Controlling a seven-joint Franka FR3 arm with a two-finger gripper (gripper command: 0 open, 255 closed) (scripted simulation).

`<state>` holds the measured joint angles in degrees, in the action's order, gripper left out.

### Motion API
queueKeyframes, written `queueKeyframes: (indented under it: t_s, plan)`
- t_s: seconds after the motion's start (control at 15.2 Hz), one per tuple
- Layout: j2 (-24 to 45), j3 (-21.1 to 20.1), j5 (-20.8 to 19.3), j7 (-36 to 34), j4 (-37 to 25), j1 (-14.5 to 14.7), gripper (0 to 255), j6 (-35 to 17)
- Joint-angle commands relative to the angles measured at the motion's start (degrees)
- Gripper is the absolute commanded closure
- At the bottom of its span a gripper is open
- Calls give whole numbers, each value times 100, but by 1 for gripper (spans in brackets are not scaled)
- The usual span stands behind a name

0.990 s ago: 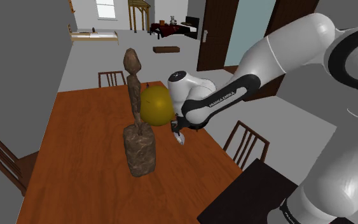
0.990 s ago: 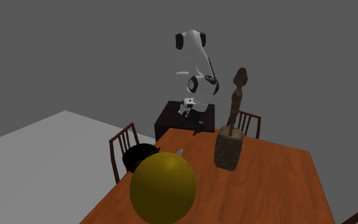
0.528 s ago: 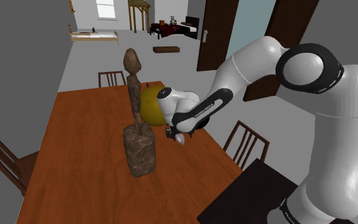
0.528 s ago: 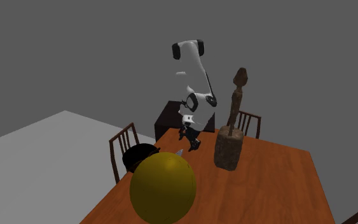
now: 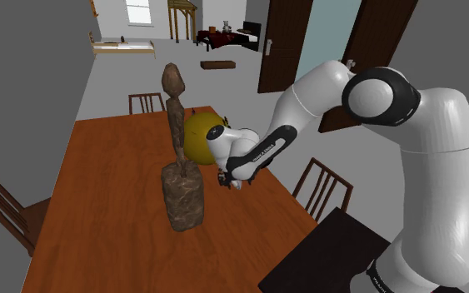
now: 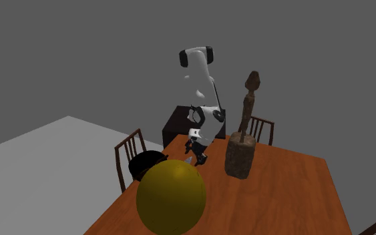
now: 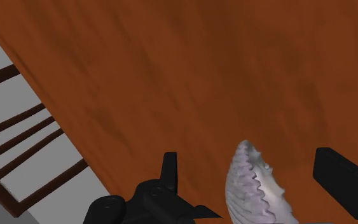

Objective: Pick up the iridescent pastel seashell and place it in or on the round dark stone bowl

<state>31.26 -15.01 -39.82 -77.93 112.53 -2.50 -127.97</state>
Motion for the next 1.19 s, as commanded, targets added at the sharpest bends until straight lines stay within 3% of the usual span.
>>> queueKeyframes:
  t_s: [0.0, 0.46, 0.53, 1.12]
  plan:
    - [49, 32, -48, -22, 21, -13, 0, -73]
    - [48, 32, -47, -22, 21, -13, 0, -73]
    - [48, 32, -47, -22, 21, -13, 255, -73]
    - [49, 32, -48, -22, 21, -13, 255, -73]
